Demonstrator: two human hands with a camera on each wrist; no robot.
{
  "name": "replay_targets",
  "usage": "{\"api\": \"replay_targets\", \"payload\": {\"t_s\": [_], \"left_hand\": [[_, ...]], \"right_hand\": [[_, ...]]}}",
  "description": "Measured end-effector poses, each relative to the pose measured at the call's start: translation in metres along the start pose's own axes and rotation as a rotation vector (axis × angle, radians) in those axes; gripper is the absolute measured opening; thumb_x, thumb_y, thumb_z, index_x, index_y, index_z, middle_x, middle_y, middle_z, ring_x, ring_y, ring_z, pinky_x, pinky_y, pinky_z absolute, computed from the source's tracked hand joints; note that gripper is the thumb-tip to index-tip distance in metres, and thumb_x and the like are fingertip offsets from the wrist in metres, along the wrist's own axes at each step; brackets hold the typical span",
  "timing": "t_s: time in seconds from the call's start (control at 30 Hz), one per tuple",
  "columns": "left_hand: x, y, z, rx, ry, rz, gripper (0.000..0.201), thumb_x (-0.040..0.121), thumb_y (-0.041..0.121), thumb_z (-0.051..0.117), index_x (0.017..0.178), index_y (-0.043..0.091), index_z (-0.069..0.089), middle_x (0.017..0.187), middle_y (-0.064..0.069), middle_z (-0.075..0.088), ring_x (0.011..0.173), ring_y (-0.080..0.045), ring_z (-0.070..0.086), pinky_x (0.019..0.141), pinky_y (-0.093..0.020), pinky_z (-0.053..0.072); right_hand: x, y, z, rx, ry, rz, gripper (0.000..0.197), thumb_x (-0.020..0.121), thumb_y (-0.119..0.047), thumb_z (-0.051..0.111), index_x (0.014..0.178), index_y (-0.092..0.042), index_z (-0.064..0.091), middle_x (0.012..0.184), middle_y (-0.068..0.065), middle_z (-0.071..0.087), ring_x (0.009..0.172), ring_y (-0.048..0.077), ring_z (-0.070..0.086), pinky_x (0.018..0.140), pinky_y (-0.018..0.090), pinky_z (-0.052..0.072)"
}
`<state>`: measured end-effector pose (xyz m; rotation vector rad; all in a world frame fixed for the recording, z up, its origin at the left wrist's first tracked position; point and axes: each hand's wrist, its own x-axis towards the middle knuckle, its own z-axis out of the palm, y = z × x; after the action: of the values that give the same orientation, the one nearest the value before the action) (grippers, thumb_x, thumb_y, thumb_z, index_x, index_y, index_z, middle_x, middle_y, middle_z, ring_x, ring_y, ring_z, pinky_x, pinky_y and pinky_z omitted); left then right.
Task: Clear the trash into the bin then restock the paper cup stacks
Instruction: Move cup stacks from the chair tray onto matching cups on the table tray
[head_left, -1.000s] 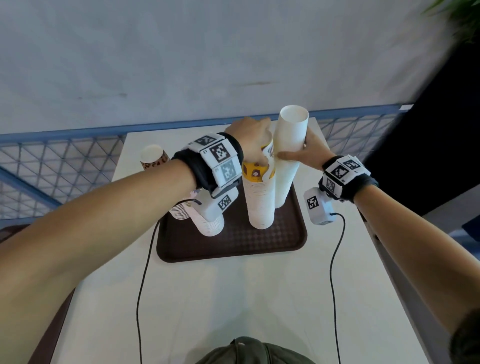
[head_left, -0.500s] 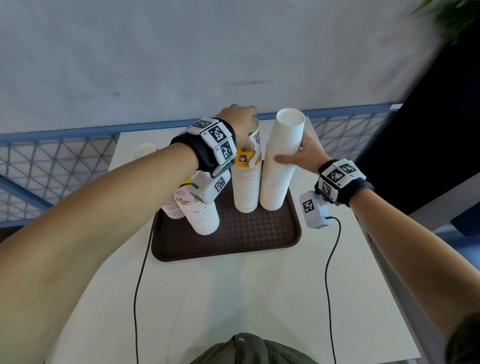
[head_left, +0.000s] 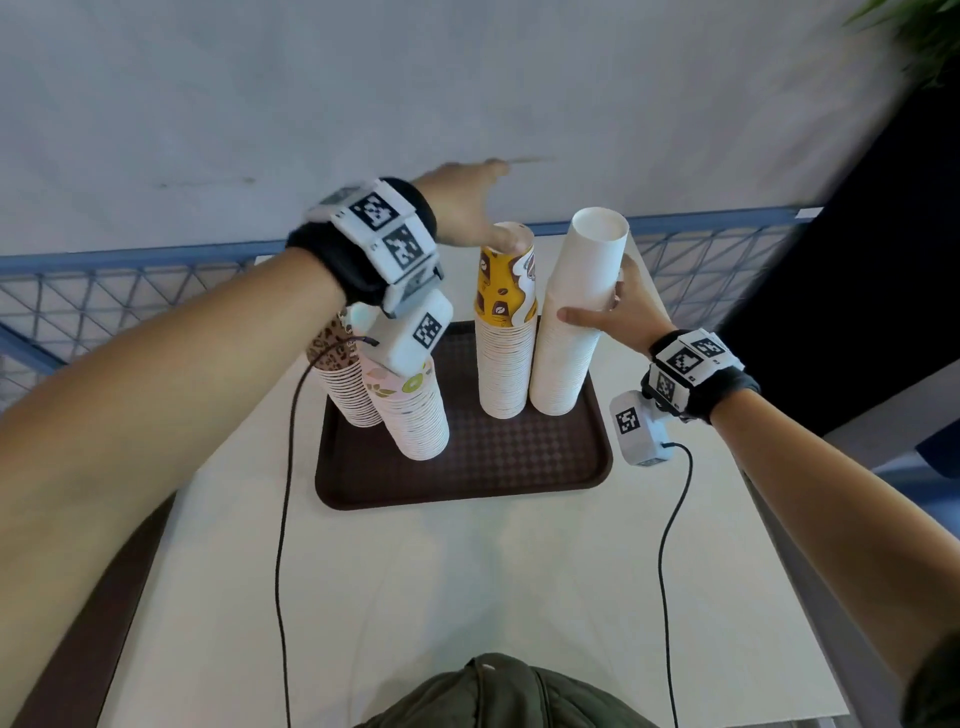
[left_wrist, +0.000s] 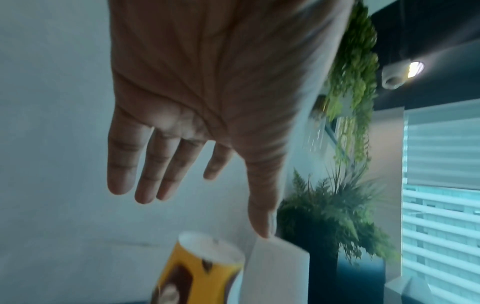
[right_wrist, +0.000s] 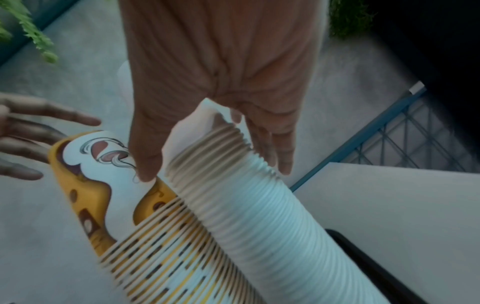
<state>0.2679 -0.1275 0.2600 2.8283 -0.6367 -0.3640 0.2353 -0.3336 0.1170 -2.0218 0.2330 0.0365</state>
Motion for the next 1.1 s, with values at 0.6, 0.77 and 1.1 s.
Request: {"api": "replay_targets", "payload": {"t_s": [0.6,0.77,1.1], "left_hand": [[-0.092,-0.179,0.038,-0.498,0.254,-0.376,0.075,0.075,0.026,0.073,0.137,0.020,0.031,0.128,-0.012,0.048,0.109,-0.024,0.053,0.094,-0.034,0.042],[-0.089,-0.206,0.086,-0.675,0.215,-0.424,0.100,0.062,0.030,0.083,0.141,0.022,0.023,0.129,-0.008,0.044,0.114,-0.024,0.050,0.101,-0.041,0.044],[-0.068,-0.233,0.177,-0.874,0.132,-0.445,0.109,0.061,0.019,0.084,0.144,0.022,0.014,0.146,-0.009,0.035,0.130,-0.029,0.040,0.108,-0.042,0.037]], "right_hand": [[-0.087,0.005,0.128,-0.119,-0.335,-0.099,0.082,0.069,-0.031,0.078,0.134,-0.021,0.031,0.122,0.009,0.052,0.108,0.021,0.054,0.093,0.034,0.048],[-0.071,-0.019,0.169,-0.127,-0.273,-0.117,0.108,0.062,-0.031,0.083,0.143,-0.014,0.013,0.141,0.008,0.042,0.129,0.023,0.043,0.107,0.040,0.038],[-0.067,0.011,0.230,-0.046,-0.121,0.155,0.105,0.052,-0.029,0.086,0.137,-0.020,0.025,0.132,0.001,0.054,0.120,0.023,0.053,0.102,0.046,0.043]]}}
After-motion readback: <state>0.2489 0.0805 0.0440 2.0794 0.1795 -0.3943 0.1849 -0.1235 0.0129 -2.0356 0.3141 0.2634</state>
